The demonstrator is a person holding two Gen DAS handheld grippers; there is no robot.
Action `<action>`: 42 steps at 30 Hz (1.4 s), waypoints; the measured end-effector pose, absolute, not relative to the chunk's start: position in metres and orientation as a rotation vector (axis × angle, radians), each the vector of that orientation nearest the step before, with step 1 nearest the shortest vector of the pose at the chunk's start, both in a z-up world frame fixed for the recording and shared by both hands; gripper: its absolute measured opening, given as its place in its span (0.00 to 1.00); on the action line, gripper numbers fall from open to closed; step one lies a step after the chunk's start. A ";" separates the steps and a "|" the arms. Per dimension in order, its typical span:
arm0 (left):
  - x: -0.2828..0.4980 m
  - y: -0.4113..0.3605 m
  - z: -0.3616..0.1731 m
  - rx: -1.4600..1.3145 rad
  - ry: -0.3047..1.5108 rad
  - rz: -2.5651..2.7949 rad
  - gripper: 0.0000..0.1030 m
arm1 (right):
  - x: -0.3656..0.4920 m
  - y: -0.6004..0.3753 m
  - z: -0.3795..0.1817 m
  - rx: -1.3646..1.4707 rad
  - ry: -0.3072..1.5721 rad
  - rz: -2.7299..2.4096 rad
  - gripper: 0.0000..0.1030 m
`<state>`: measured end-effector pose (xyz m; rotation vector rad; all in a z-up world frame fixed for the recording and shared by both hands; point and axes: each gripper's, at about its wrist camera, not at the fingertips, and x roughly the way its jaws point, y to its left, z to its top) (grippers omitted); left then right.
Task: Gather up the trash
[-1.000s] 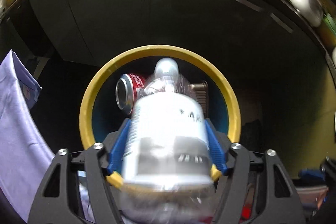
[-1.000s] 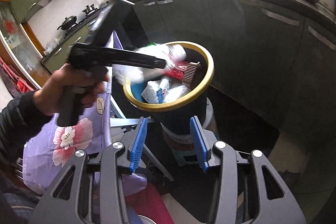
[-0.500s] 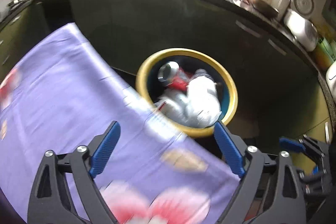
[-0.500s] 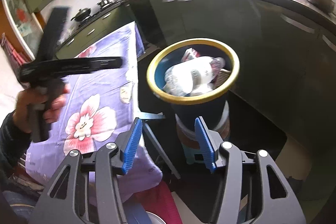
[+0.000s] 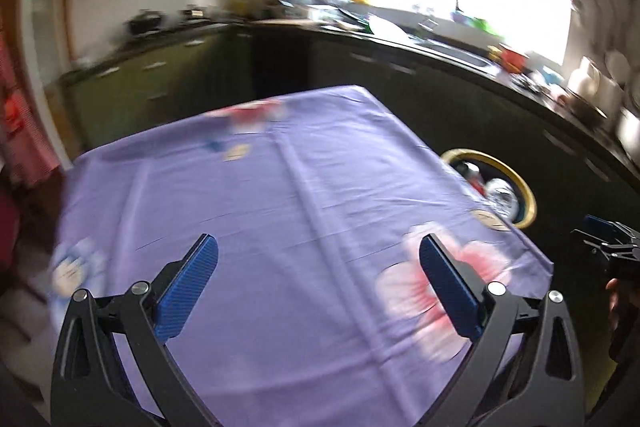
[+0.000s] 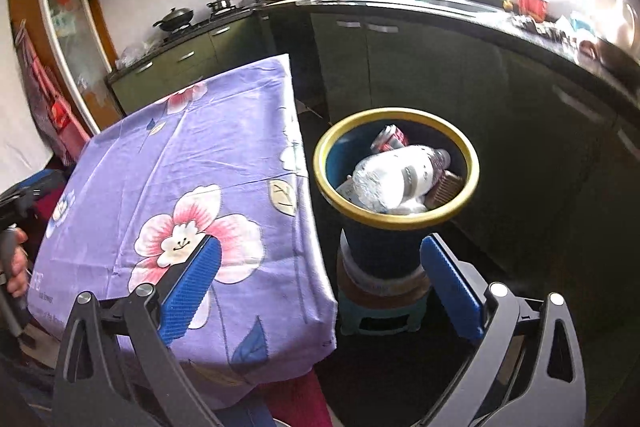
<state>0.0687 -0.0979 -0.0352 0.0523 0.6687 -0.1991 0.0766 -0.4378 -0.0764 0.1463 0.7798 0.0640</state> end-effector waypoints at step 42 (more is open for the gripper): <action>-0.051 -0.012 -0.004 -0.032 0.490 -0.030 0.93 | 0.000 -0.383 -0.014 0.006 0.580 0.009 0.95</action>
